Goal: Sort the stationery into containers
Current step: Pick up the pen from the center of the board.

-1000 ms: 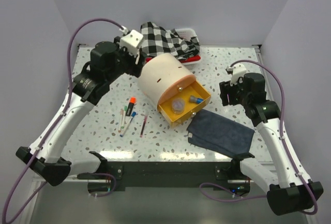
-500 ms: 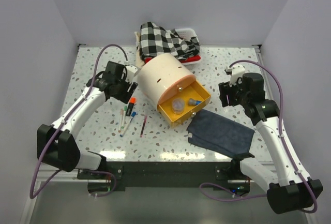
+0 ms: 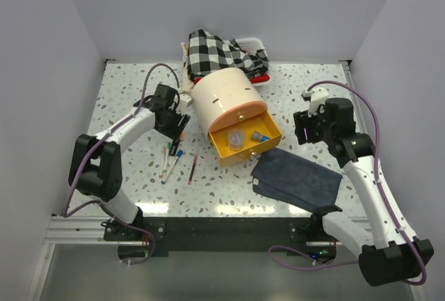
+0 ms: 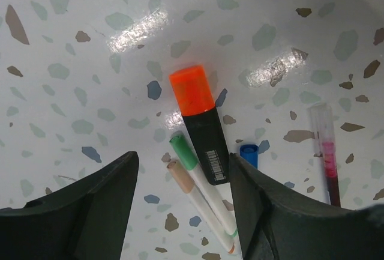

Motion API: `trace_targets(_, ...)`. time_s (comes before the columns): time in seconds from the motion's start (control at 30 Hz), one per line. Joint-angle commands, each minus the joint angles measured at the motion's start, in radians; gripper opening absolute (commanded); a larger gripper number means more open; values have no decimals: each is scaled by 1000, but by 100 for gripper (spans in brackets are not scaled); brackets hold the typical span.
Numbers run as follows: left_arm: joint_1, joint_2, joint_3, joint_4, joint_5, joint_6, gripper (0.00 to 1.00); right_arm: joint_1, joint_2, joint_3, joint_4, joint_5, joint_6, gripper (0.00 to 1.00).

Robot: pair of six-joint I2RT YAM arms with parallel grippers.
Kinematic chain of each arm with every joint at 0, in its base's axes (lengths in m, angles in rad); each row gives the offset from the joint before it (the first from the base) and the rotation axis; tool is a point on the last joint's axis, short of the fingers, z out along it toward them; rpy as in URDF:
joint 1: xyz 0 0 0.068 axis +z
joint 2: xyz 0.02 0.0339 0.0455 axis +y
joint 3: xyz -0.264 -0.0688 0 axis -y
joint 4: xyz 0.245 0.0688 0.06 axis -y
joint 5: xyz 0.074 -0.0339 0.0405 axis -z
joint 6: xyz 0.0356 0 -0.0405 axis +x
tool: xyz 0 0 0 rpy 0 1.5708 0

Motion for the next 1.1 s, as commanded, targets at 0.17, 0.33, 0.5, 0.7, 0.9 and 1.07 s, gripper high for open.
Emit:
trace_targets(0.17,4,55,-36,73,18,-32,64,-5,-20,12,-5,6,-2,66)
trace_targets(0.33,5,77,-95,136,14,-52,64,-5,-12,15,0,4,-2,66)
trace_targets(0.5,5,123,-105,190,20,-72,62,-4,1,26,-3,7,-5,66)
trace_targets(0.7,4,158,-126,227,38,-71,55,-5,5,24,-6,6,-3,66)
trace_targets(0.9,4,175,-145,239,80,-65,26,-5,6,27,-11,9,-6,66)
trace_targets(1.07,16,123,-145,199,86,-58,0,-5,6,33,-7,10,-9,66)
